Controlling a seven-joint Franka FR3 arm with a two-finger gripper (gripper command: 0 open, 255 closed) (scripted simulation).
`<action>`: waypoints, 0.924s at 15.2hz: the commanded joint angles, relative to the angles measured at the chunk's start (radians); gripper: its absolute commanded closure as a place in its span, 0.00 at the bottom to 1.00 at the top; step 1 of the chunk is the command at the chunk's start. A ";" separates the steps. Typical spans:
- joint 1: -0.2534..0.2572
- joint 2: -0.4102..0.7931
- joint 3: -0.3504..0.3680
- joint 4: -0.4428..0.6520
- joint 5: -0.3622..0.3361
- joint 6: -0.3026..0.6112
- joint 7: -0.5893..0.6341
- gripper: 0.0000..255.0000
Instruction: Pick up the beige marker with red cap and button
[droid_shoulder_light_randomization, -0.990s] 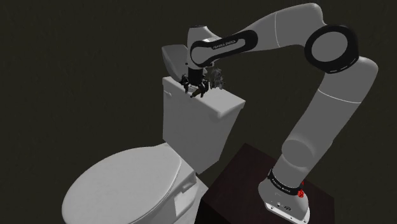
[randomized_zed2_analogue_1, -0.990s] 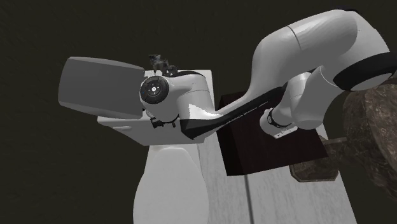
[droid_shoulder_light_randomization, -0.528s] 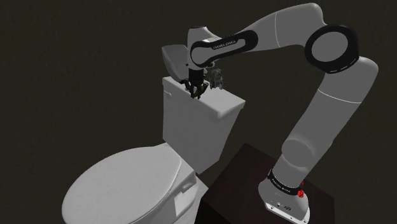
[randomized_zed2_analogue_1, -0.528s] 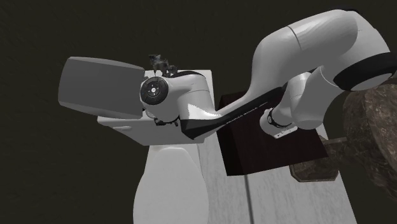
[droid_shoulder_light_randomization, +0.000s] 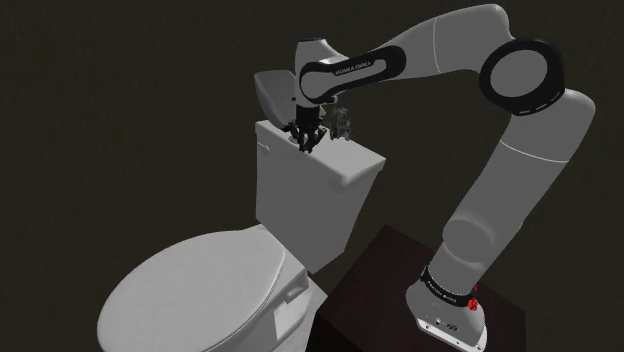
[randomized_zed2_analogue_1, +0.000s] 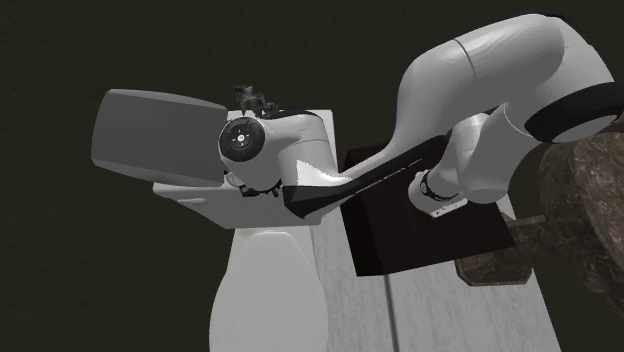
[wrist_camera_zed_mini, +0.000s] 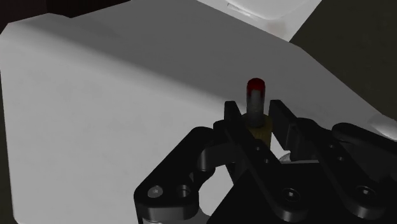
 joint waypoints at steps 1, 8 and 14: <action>0.001 -0.002 0.001 0.018 0.003 -0.015 -0.002 1.00; 0.001 -0.020 0.001 0.091 0.013 -0.104 -0.018 1.00; 0.001 -0.026 0.002 0.140 0.017 -0.158 -0.026 1.00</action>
